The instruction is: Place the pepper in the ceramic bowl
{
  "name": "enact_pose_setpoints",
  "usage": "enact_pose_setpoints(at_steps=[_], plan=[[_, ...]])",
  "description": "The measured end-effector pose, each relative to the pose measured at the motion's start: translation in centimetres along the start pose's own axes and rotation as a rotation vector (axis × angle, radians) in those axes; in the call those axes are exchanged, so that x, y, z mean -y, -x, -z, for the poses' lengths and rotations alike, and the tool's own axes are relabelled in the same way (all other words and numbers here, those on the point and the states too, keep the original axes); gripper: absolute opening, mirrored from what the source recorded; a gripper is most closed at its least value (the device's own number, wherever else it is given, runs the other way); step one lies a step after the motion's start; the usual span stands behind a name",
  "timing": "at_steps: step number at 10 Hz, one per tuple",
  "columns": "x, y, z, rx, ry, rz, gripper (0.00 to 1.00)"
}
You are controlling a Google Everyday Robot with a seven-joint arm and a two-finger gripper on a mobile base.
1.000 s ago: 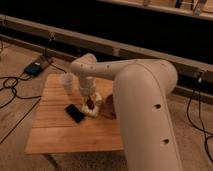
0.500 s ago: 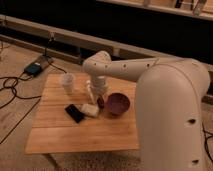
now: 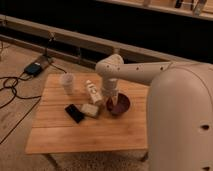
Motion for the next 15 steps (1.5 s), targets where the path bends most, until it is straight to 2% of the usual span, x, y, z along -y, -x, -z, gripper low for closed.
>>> enact_pose_setpoints(at_steps=[2, 4, 5, 8, 9, 10, 15], plan=[[1.7, 0.1, -0.5, -0.001, -0.003, -0.049, 0.02], [3.1, 0.3, -0.8, 0.001, -0.011, -0.092, 0.18], [3.6, 0.4, -0.9, 0.001, -0.016, -0.106, 0.31], [3.9, 0.4, -1.4, -0.005, -0.032, -0.112, 0.59], [3.9, 0.5, -1.5, -0.005, -0.033, -0.114, 0.71], [3.9, 0.5, -1.5, -0.005, -0.034, -0.115, 0.78], [4.1, 0.8, -1.3, 0.005, -0.035, -0.125, 0.8]])
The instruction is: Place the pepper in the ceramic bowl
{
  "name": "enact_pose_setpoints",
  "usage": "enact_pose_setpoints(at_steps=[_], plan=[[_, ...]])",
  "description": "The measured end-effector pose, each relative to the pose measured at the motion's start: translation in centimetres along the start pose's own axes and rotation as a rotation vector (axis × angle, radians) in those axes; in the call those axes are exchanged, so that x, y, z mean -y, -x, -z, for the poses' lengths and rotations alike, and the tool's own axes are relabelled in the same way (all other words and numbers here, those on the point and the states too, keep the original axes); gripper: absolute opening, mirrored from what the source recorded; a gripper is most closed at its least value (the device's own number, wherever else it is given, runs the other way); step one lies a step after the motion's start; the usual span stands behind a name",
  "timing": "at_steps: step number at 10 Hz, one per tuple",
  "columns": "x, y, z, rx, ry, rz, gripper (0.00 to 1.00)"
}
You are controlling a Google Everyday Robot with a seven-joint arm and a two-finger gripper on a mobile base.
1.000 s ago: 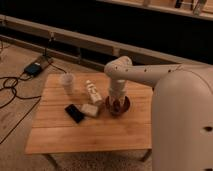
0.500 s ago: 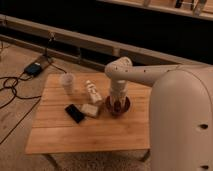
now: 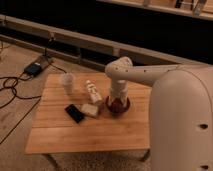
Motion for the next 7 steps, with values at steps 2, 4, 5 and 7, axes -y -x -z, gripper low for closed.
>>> enact_pose_setpoints(at_steps=[2, 4, 5, 7], plan=[[-0.04, 0.29, 0.33, 0.013, 0.008, -0.007, 0.8], [-0.04, 0.26, 0.28, 0.013, 0.006, -0.005, 0.8], [-0.02, 0.25, 0.27, 0.012, 0.006, -0.005, 0.8], [-0.01, 0.24, 0.27, 0.012, 0.006, -0.006, 0.8]])
